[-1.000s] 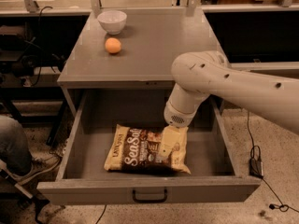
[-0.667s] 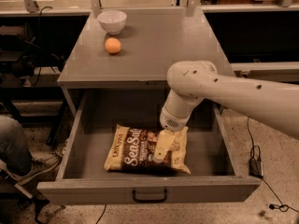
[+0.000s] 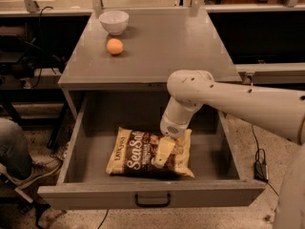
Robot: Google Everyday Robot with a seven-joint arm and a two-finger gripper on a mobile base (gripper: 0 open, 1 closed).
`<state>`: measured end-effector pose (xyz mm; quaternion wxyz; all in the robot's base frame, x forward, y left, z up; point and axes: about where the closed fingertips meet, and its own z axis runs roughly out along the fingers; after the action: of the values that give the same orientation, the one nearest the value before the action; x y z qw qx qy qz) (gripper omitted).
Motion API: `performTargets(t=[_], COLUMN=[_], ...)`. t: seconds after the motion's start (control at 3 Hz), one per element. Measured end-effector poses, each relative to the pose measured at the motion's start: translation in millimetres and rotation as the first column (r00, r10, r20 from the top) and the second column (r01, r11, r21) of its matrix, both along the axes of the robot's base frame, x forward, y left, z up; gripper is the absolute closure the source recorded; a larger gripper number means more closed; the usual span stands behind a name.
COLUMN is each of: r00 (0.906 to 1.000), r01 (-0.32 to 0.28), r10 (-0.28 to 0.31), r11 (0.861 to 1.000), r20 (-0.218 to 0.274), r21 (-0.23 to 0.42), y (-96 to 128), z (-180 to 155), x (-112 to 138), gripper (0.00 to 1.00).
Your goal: Pick brown chip bag from top drawer and place on counter
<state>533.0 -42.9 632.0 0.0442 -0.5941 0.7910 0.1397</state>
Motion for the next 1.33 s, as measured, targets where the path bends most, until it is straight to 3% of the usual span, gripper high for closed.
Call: performTargets(t=[0.33,0.67,1.0,1.33], r00=[1.0,0.9997,0.9938,0.9582], r01=[0.002,0.023,0.018,0.001], r10=[-0.001,-0.024,-0.051,-0.126], r11=[0.999,0.986,0.95,0.9], r20=[-0.004,0.006,0.099,0.257], r21=[0.05,0.167,0.312,0.437], y=[0.9,-9.5,-28.4,-75.8], z=[-0.2,16.4,71.5,159.5], x=[1.4,-0.2,-7.6,-28.5], gripper=[0.49,0.72,0.96,1.0])
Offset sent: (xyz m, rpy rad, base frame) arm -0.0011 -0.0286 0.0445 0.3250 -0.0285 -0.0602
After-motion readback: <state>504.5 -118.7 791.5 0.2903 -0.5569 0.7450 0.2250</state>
